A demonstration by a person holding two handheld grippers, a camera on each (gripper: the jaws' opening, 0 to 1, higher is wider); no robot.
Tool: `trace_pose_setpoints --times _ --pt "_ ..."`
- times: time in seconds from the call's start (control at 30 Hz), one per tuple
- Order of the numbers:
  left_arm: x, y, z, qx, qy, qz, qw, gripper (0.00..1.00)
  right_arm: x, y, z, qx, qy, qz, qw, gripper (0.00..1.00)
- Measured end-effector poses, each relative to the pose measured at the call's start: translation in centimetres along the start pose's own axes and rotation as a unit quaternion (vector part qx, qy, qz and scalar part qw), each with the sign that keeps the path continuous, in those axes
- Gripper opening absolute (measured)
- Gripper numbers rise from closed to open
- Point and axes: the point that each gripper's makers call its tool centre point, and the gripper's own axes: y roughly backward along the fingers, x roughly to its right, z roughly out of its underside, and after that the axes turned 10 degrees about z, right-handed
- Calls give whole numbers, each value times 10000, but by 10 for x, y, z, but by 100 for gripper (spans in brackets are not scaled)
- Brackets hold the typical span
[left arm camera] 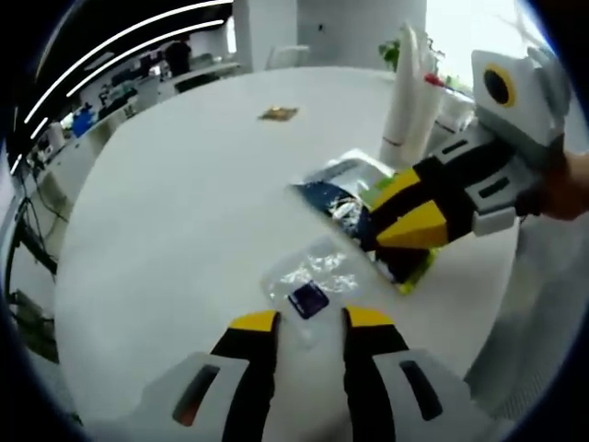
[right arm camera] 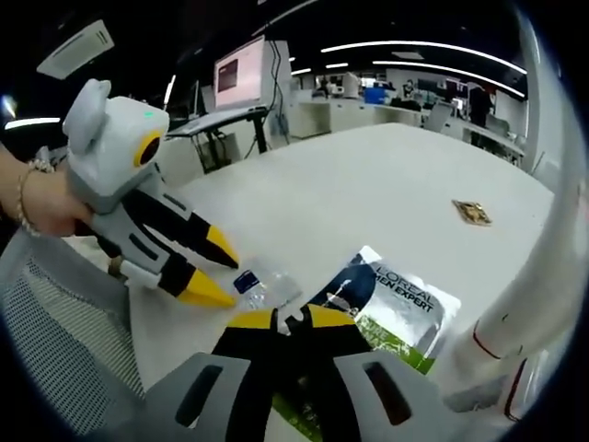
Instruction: Arrange the skincare products in the storage area until every visible bottle or jar stands upright without overlapping.
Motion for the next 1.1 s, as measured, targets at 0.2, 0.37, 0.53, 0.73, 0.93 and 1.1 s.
trace_pose_setpoints --times 0.2,0.37,0.53,0.73,0.93,1.1 --pt "-3 2 1 -4 5 -13 10000 31 0 1 0 0 11 -6 10000 12" --pt "-3 4 1 -11 -39 -14 10000 31 -5 6 -2 33 -11 -40 10000 14" --pt "2 8 -6 35 -93 0 10000 33 -11 16 -5 77 -38 -82 9999 21" --pt "8 11 -10 114 -136 53 9998 37 -9 31 -1 48 -132 -21 9999 29" --pt "28 17 -12 125 -283 195 9993 45 -5 52 4 64 -149 79 9998 36" --pt "34 24 -10 164 -243 270 9992 49 -1 69 10 97 -201 149 9996 41"
